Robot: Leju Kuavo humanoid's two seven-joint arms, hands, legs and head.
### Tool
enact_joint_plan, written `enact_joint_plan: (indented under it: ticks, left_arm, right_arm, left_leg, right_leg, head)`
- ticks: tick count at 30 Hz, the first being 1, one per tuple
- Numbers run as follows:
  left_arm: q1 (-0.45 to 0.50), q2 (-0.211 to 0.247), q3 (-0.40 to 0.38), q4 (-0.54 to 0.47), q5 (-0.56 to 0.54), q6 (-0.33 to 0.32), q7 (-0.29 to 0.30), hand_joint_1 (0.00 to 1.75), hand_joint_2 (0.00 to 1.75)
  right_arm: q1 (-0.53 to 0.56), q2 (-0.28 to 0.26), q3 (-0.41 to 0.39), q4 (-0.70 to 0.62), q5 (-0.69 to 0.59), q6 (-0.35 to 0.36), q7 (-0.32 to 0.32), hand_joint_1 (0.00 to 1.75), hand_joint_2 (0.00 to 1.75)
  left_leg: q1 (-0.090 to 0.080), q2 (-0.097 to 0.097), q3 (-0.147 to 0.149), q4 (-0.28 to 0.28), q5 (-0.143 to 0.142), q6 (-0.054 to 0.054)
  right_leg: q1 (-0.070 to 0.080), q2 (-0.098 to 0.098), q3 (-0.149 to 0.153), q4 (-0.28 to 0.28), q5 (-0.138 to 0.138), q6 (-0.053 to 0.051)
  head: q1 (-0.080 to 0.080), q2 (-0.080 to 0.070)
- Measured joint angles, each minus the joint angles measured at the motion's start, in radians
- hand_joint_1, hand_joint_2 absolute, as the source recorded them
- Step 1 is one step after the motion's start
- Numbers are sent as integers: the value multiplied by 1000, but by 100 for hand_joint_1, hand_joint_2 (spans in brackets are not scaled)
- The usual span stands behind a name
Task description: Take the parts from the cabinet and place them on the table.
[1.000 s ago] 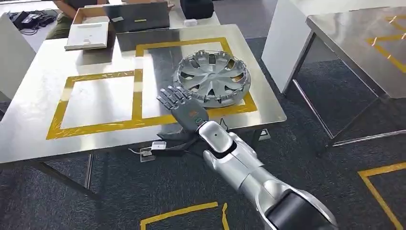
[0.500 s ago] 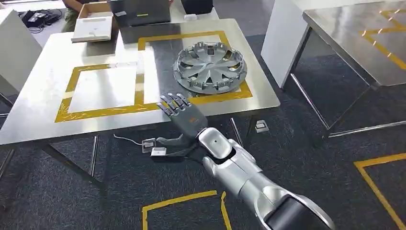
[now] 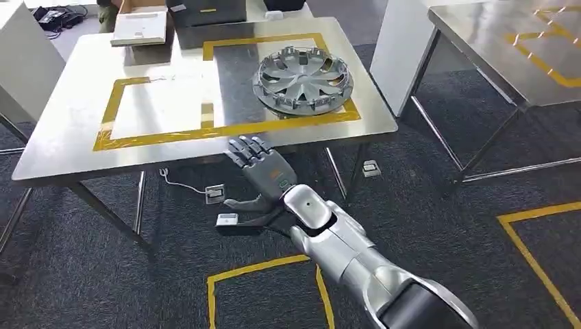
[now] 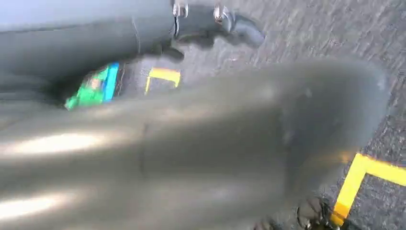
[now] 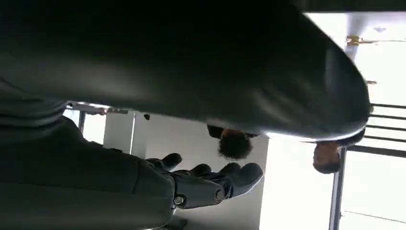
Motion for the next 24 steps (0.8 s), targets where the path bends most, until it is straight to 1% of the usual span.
enact_joint_plan:
  ticks: [1, 2, 3, 4, 5, 6, 7, 8, 9, 10, 11, 12, 13, 14, 15, 16, 17, 18, 19, 20, 21, 22, 23, 24]
  left_arm:
    - [-1, 1, 0, 0, 0, -2, 0, 0, 0]
    - [-1, -1, 0, 0, 0, -2, 0, 0, 0]
    - [0, -1, 0, 0, 0, -2, 0, 0, 0]
    - [0, 1, 0, 0, 0, -3, 0, 0, 0]
    - [0, -1, 0, 1, 0, -4, 0, 0, 0]
    - [-1, 0, 0, 1, 0, -4, 4, 0, 0]
    - [0, 0, 0, 0, 0, -4, 2, 0, 0]
    - [-1, 2, 0, 0, 0, -4, 2, 0, 0]
    - [0, 2, 0, 0, 0, -4, 2, 0, 0]
    - [0, 3, 0, 0, 0, -4, 3, 0, 0]
    - [0, 5, 0, 0, 0, -4, 3, 0, 0]
    - [0, 5, 0, 0, 0, -4, 3, 0, 0]
    - [-2, 5, 0, -1, 0, -4, 3, 0, 0]
    - [-4, 4, 0, -1, 0, -4, 3, 0, 0]
    - [-2, 4, 0, 0, 0, -4, 3, 0, 0]
    - [-2, 4, 0, 0, 0, -3, 3, 0, 0]
    - [-2, 4, 0, 0, 0, -4, 2, 0, 0]
    - [0, 3, 0, 0, -1, -4, 2, 0, 0]
    - [-2, 2, 0, 0, -2, -4, 3, 0, 0]
    - [-2, 3, 0, -2, -3, -4, 3, 0, 0]
    - [-3, 5, 0, -3, -4, -4, 3, 0, 0]
    - [-3, 5, 0, -3, -4, -4, 3, 0, 0]
    - [-3, 5, 0, -3, -4, -13, 3, 0, 0]
    - [-3, 5, 0, -3, -3, -18, 3, 0, 0]
  right_arm:
    - [-2, -1, 0, 0, 0, 0, 0, 0, 0]
    - [-2, -1, 0, 0, 1, 0, 1, 0, 0]
    - [-1, -1, 0, 0, 1, 0, 3, 0, 0]
    - [-2, 0, 0, 0, 2, 1, 3, 0, 0]
    - [-3, 1, 0, 0, 1, 2, 5, 0, 0]
    - [-2, 2, 0, 0, 2, 3, 7, 0, 0]
    - [-1, 2, 0, 1, 2, 5, 9, 0, 0]
    - [1, 2, 0, 3, 2, 8, 10, 0, 0]
    - [2, 2, 0, 5, 2, 10, 10, 0, 0]
    - [4, 2, 0, 6, 2, 11, 10, 0, 0]
    - [4, 2, 0, 7, 2, 11, 10, 0, 0]
    - [3, 2, 0, 7, 2, 11, 10, 0, 0]
    - [2, 2, 0, 7, 1, 11, 10, 0, 0]
    - [1, 1, 0, 7, 1, 10, 10, 0, 0]
    - [3, 2, 0, 7, -1, 10, 10, 0, 0]
    - [2, 1, 1, 7, -2, 10, 9, 0, 0]
    - [1, 1, 1, 7, -4, 11, 11, 0, 0]
    - [3, -1, 1, 8, -5, 11, 11, 0, 0]
    - [3, -4, 1, 9, -6, 10, 12, 0, 0]
    - [3, -6, 1, 9, -6, 10, 12, 0, 0]
    - [2, -8, 1, 9, -8, 9, 12, 0, 0]
    - [3, -8, 1, 9, -9, 8, 12, 0, 0]
    - [6, -11, 1, 9, -9, 8, 12, 0, 0]
    - [9, -12, 1, 10, -9, 8, 14, 0, 0]
  left_leg:
    - [5, 0, 0, -2, 8, -7]
    - [6, 2, 0, -10, 19, -14]
    - [2, 2, -4, -14, 26, -21]
    - [5, -3, -13, 3, -9, -24]
    - [5, -4, -27, 47, -72, -27]
    - [7, -5, -44, 111, -133, -32]
    - [9, -4, -60, 188, -184, -38]
    - [10, -4, -69, 257, -208, -42]
    - [11, -4, -64, 290, -198, -45]
    - [13, -4, -42, 285, -163, -47]
    - [14, -4, -3, 246, -127, -49]
    - [15, -4, 55, 173, -102, -51]
    - [19, -4, 124, 81, -120, -55]
    - [11, -6, 178, 0, -166, -52]
    - [9, -10, 158, 13, -160, -29]
    - [11, -12, 156, 7, -161, -23]
    - [7, -12, 150, 12, -155, -15]
    - [8, -10, 141, 9, -145, -2]
    - [11, -2, 132, 8, -132, 8]
    - [11, -2, 118, 7, -119, 16]
    - [11, -1, 104, 7, -105, 18]
    - [11, -1, 87, 8, -91, 19]
    - [10, -1, 67, 8, -76, 20]
    - [9, 0, 49, 9, -62, 19]
  right_leg:
    - [2, 4, -3, -10, -1, -8]
    - [6, 4, -8, -11, 8, -13]
    - [-6, 1, -11, -31, 31, -20]
    - [-7, -1, -18, -35, 45, -22]
    - [-10, 0, -31, -36, 59, -28]
    - [-11, 0, -46, -36, 71, -28]
    - [-11, 0, -62, -36, 84, -28]
    - [-11, -1, -77, -35, 98, -26]
    - [-12, -1, -94, -33, 110, -24]
    - [-13, -2, -113, -30, 123, -20]
    - [-16, -2, -131, -26, 133, -16]
    - [-19, -2, -149, -18, 142, -11]
    - [-20, -2, -162, -8, 151, -4]
    - [-16, -2, -174, -1, 156, 3]
    - [-14, -2, -172, -2, 167, 9]
    - [-14, -3, -174, 0, 174, 13]
    - [-16, -2, -175, -4, 185, 19]
    - [-18, 0, -178, -8, 194, 27]
    - [-23, 3, -187, 7, 166, 33]
    - [-22, 3, -203, 50, 101, 38]
    - [-23, 2, -224, 120, 32, 44]
    - [-24, 2, -242, 196, -22, 46]
    - [-23, 2, -253, 267, -55, 48]
    - [-23, 2, -251, 311, -53, 47]
  head:
    - [9, 0]
    - [9, 0]
    - [10, 0]
    - [9, 0]
    - [5, 0]
    - [4, 0]
    - [4, 0]
    - [3, 0]
    - [3, 0]
    - [3, 0]
    - [3, 0]
    - [3, 0]
    - [2, 0]
    - [0, 0]
    - [5, 0]
    - [5, 0]
    - [5, 0]
    - [5, 0]
    - [5, 0]
    - [9, 0]
    - [10, 0]
    - [10, 0]
    - [10, 0]
    - [10, 0]
